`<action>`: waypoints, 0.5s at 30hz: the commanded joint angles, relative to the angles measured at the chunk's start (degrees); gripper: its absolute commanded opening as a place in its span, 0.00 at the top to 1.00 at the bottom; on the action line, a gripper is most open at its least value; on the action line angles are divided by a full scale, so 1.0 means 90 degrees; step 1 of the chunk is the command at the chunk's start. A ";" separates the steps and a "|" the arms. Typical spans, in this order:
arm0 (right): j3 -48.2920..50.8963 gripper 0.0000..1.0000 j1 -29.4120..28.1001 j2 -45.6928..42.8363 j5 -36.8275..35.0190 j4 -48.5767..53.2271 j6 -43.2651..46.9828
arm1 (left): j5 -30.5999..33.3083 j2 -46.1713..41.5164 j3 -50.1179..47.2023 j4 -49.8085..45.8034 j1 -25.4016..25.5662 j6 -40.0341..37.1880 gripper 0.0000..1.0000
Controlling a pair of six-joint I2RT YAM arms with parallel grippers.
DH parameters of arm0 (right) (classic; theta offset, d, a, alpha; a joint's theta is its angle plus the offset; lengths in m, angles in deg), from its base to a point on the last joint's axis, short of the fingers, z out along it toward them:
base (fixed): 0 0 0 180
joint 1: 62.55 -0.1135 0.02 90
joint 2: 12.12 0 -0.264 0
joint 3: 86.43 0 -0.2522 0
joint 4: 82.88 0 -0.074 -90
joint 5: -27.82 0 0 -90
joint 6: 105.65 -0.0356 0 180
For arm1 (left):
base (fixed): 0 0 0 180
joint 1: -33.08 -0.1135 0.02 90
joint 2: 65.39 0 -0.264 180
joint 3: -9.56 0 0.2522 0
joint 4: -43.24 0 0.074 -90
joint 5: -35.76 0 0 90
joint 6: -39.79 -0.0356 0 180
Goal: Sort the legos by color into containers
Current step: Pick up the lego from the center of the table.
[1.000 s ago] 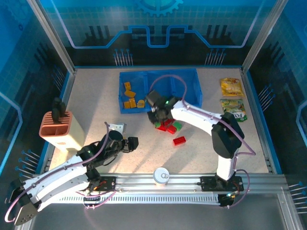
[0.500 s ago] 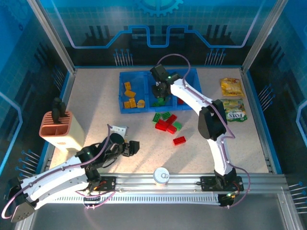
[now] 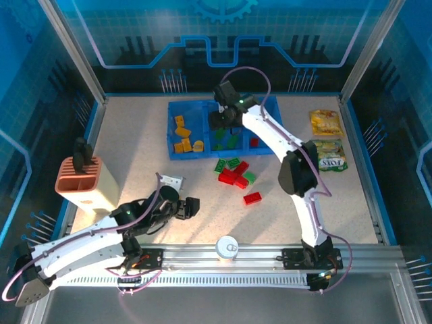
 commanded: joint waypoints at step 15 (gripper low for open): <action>0.5908 0.36 0.0128 -0.5126 0.0408 -0.1954 -0.0079 | -0.0421 0.4188 0.2562 0.0739 -0.1016 -0.0673 0.26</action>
